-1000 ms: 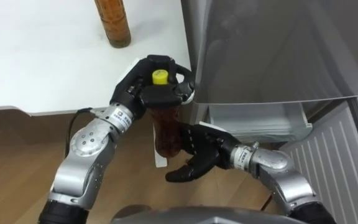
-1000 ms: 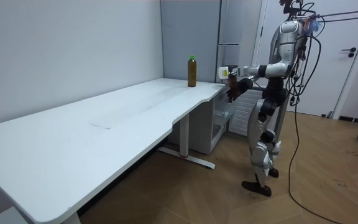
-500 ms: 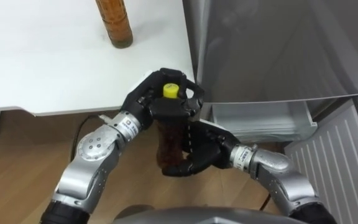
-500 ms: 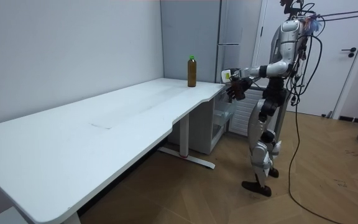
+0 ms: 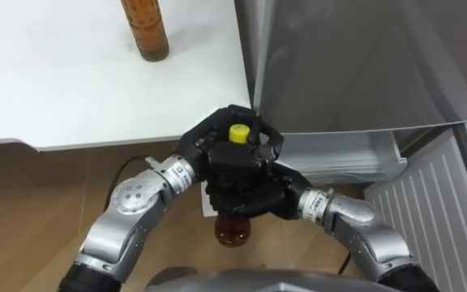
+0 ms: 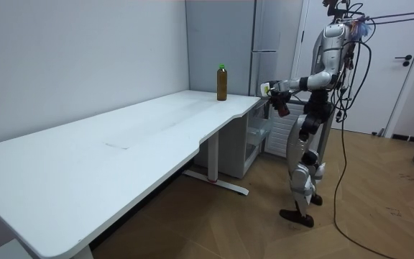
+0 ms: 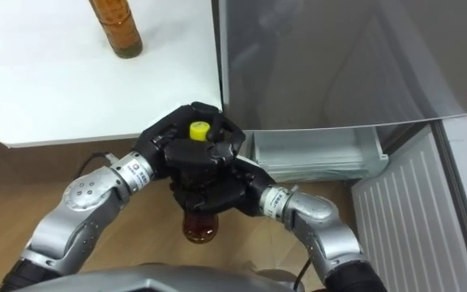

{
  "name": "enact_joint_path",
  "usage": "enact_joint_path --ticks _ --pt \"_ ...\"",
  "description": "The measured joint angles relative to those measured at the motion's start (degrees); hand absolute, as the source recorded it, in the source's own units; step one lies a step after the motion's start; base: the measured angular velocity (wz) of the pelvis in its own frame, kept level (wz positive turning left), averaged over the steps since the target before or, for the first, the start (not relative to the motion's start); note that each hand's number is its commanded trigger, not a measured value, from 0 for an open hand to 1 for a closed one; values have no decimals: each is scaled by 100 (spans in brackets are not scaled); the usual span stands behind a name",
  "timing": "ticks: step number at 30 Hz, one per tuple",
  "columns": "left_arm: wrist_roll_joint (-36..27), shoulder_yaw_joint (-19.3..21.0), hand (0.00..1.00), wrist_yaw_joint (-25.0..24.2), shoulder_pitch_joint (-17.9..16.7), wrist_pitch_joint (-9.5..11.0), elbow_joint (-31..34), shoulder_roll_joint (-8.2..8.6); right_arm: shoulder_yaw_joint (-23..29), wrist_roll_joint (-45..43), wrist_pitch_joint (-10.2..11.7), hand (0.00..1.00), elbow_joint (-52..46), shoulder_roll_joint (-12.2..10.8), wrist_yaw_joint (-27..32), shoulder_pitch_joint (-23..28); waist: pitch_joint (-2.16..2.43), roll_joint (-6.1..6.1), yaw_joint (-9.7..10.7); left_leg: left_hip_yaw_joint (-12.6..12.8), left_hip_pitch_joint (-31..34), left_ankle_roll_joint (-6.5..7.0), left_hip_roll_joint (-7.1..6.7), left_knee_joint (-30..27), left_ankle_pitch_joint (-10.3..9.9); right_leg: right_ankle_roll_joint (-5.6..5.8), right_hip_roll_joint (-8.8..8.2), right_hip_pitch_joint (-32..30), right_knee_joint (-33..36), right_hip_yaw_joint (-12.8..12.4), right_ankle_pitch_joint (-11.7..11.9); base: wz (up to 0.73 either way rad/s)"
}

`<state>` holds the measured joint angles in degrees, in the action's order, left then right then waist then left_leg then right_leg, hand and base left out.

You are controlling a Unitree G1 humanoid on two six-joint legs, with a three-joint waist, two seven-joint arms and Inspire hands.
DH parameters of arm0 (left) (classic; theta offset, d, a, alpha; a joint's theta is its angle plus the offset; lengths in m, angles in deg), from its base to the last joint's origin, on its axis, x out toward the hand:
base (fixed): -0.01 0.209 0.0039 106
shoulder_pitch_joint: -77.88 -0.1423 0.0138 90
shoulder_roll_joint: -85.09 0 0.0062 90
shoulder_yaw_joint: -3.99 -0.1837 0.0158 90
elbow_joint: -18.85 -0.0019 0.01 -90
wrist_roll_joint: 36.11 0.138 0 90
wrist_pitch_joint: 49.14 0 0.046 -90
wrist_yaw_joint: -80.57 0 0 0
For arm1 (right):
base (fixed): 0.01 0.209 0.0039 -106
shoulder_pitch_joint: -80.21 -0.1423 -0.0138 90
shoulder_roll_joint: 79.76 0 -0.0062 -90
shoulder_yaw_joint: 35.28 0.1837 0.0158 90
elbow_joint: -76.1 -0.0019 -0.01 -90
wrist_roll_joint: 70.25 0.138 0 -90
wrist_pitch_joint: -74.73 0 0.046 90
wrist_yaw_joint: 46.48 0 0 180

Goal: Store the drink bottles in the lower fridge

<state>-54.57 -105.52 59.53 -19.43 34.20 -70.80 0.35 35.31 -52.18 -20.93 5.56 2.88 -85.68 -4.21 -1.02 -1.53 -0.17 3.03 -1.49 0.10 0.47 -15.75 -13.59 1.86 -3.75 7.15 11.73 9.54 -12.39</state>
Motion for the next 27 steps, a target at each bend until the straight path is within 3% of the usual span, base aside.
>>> enact_joint_path --ticks 3,4,5,6,7,14,19,27 --pt "-11 7 98 -2 0 0 -1 4 -9 1 3 100 0 0 1 1 2 3 -5 -4 0 0 0 -4 0 0 0 0 0 3 0 0" --pt "-36 20 73 -1 0 0 -1 14 -13 18 13 100 0 -1 1 1 2 3 -4 -4 0 0 0 -6 0 0 1 0 0 2 0 0" --pt "-61 21 58 1 0 0 -2 18 -13 28 15 100 0 -1 1 1 2 3 -3 -4 0 0 0 -7 0 0 0 0 0 2 0 0" --pt "-97 23 19 6 0 0 -2 24 -15 51 23 100 0 -1 0 1 2 3 -4 -4 -1 0 0 -8 0 0 0 0 0 2 0 0" --pt "-118 25 0 6 0 0 -2 26 -16 82 25 100 0 0 0 1 3 4 -4 -3 -1 0 0 -8 0 0 0 0 0 2 0 0" --pt "-109 131 0 18 5 13 0 66 0 195 24 100 0 26 -5 16 12 19 21 -5 10 0 -2 -9 0 0 1 2 -1 12 0 0" --pt "-94 132 0 56 26 42 13 64 -74 241 4 100 10 72 -6 117 44 71 9 -4 -17 0 -3 -9 0 0 0 25 -6 16 0 0" --pt "-91 145 0 76 38 60 303 63 -75 241 4 100 9 81 -49 178 38 61 -2 -4 -8 -1 -1 -24 1 0 0 18 -2 10 0 0"
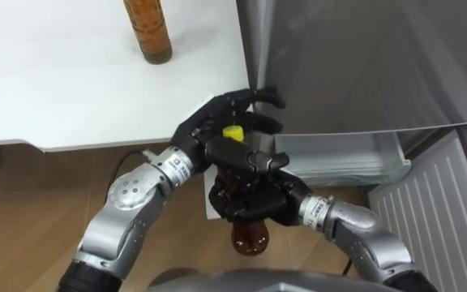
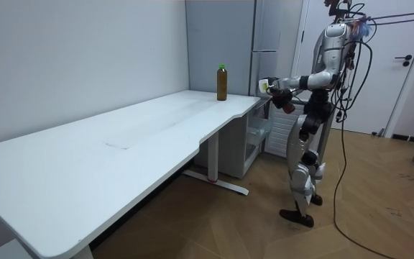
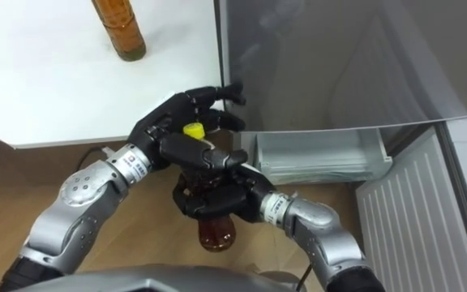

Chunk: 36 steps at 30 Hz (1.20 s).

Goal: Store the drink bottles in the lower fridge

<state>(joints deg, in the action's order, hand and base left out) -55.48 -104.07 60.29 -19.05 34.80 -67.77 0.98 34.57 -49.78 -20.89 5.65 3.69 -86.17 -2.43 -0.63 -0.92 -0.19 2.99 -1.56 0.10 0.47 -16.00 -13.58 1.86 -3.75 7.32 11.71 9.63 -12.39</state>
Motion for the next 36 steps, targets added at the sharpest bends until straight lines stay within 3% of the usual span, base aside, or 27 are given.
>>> enact_joint_path --ticks 6,12,18,28,36 --pt "52 20 0 13 5 18 179 0 -2 31 2 100 1 -2 -112 10 -33 -52 -6 -5 16 1 2 23 -1 -1 4 -10 3 -4 2 0" --pt "546 4 0 180 7 17 535 -7 -67 30 8 100 1 9 -114 49 -35 -47 8 -56 181 5 -1 -140 -4 -1 5 -118 3 -4 12 3" --pt "640 2 0 341 14 35 1166 -43 -218 -6 8 100 25 15 -117 54 -38 -43 -1 -50 161 5 -3 -146 -3 -2 3 -105 11 -8 13 0" --pt "661 0 0 385 43 475 2008 -40 -235 -36 8 100 164 15 -127 56 -58 -13 -22 -77 88 3 1 -69 -3 -4 16 -47 18 36 15 0" --pt "659 18 0 425 59 704 2042 -2 -225 -20 12 100 163 37 -124 58 -42 12 -150 -74 76 3 0 -80 -3 -4 13 -50 0 34 15 0"
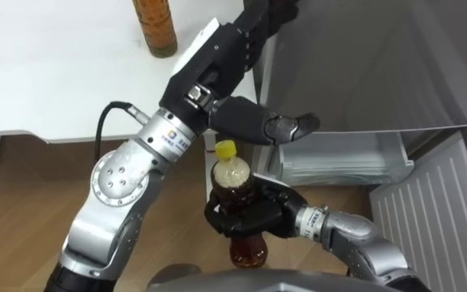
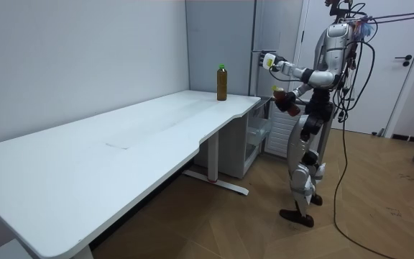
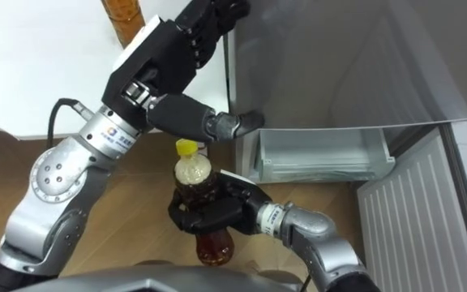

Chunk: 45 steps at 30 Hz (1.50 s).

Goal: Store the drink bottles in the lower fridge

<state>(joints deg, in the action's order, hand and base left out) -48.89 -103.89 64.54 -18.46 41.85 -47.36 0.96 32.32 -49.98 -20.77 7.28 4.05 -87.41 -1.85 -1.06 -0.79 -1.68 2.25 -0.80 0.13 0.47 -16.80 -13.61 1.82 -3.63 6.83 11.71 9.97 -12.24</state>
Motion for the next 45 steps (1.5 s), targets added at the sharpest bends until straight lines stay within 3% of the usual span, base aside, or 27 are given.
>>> enact_joint_path --ticks 6,12,15,20,22,25,30,32,35,41,45 --pt "-5 292 0 368 41 332 115 53 4 1 9 100 22 146 9 7 12 64 -27 -42 -86 0 -6 10 0 1 -2 92 -12 16 0 1" --pt "5 905 0 740 65 447 410 44 186 -48 10 100 28 222 23 70 -15 141 -43 -102 -86 -1 -14 22 0 1 -3 139 -10 107 0 6" --pt "0 1206 0 865 65 497 688 20 306 -45 48 100 24 287 -9 166 -1 162 -181 -58 -163 -11 -12 107 20 1 -3 154 -5 68 0 -5" --pt "12 1888 0 1215 85 902 990 21 529 -44 62 100 24 363 -53 507 3 135 -366 -80 -296 -22 -10 138 36 1 -5 285 -22 132 0 1" --pt "105 2231 0 1504 95 1023 1006 55 721 -77 62 100 16 295 -58 612 5 127 -467 -84 -311 -22 -14 147 37 1 -7 315 -34 151 -1 0" --pt "448 2592 0 1970 108 1047 1006 54 987 -315 68 100 16 128 -63 646 23 104 -555 -119 -306 -22 -19 146 37 1 -6 329 -56 160 0 3" --pt "629 2905 0 2698 105 1203 1006 49 1027 -461 113 100 16 123 -64 696 57 116 -780 -163 -314 -21 -27 140 36 -5 -4 344 -106 193 4 1" --pt "622 3065 0 2964 95 1268 1006 48 1027 -465 117 100 17 123 -64 760 48 140 -830 -201 -372 -21 -37 150 36 -4 -6 422 -119 242 4 10" --pt "623 3336 0 3439 70 1374 1006 40 1024 -480 117 100 15 123 -61 843 85 189 -917 -242 -407 -33 -44 195 46 -3 -6 512 -132 311 4 8" --pt "46 3761 0 4259 34 1421 989 43 1021 -484 111 100 13 132 25 861 89 219 -1106 -278 -387 -53 -45 206 73 -3 -3 521 -206 432 3 5" --pt "-337 4108 0 4586 -424 1418 791 125 1027 -554 34 100 -13 122 147 890 110 141 -1150 -286 -452 -54 -59 209 79 -11 -1 602 -314 447 6 0"
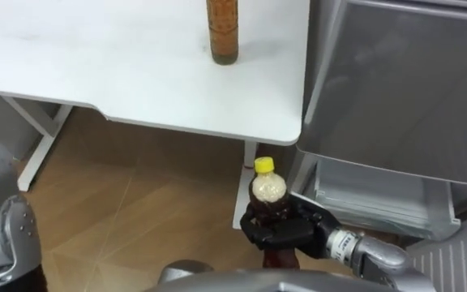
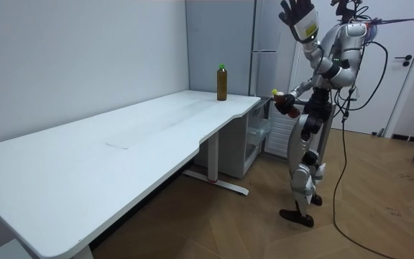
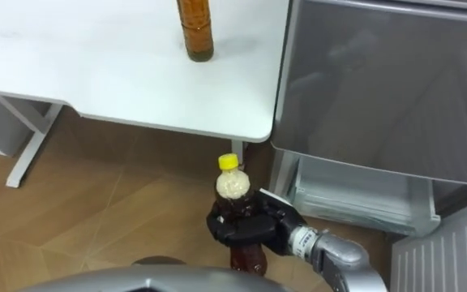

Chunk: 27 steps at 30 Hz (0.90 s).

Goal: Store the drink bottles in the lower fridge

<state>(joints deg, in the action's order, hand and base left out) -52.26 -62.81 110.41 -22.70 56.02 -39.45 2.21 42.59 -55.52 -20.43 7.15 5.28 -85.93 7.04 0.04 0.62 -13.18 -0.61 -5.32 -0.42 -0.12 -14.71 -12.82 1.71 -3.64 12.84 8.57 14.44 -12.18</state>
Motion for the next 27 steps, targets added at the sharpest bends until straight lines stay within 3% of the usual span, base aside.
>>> enact_joint_path --ticks 3,6,9,11,15,20,21,22,27 --pt "-380 19 0 327 -109 -32 -599 28 -16 24 -114 100 -65 1 180 16 -11 -59 -69 -78 -32 2 -38 -4 0 14 -23 64 -10 76 -13 11" --pt "-847 19 0 614 -154 -189 -1303 28 -15 98 -132 100 -132 4 370 -14 -12 -140 -146 -130 8 6 -59 25 0 15 -26 69 -69 109 -12 9" --pt "-1209 -44 0 895 -380 -282 -2115 27 -53 231 -252 100 -221 -24 524 -24 -12 -149 -183 -118 -4 9 -62 21 -2 17 -32 64 -69 111 -11 0" --pt "-1394 -196 0 964 -512 -325 -2749 22 -83 329 -254 100 -215 -23 629 -25 -14 -143 -205 -113 -10 9 -60 31 -1 17 -31 64 -64 113 -11 0" --pt "-1926 -854 0 903 -699 -653 -4369 22 -241 337 -413 100 -216 -7 743 -28 -13 -135 -247 -117 -8 8 -53 118 -3 17 -28 42 -59 130 -11 0" --pt "-2388 -1696 0 173 -733 -1022 -6406 9 -465 353 -600 100 -107 -27 767 -174 -19 -173 -278 -84 63 7 -36 137 -1 18 -28 -54 -14 132 -11 -2" --pt "-2390 -1821 0 -102 -677 -1100 -7107 12 -469 362 -680 100 -90 -27 780 -228 -21 -175 -279 -80 69 7 -35 143 -1 18 -30 -70 2 142 -11 -7" --pt "-2403 -1887 0 -336 -653 -1222 -7697 11 -469 376 -734 100 -91 -71 785 -282 -23 -177 -286 -51 67 7 -25 140 -2 18 -27 -85 12 127 -10 -8" --pt "-2181 -1894 0 -1113 -701 -1680 -9249 9 -455 407 -869 100 -48 -116 769 -547 -53 -200 -205 -7 79 13 -20 147 -7 17 -33 -92 10 121 -9 -2"
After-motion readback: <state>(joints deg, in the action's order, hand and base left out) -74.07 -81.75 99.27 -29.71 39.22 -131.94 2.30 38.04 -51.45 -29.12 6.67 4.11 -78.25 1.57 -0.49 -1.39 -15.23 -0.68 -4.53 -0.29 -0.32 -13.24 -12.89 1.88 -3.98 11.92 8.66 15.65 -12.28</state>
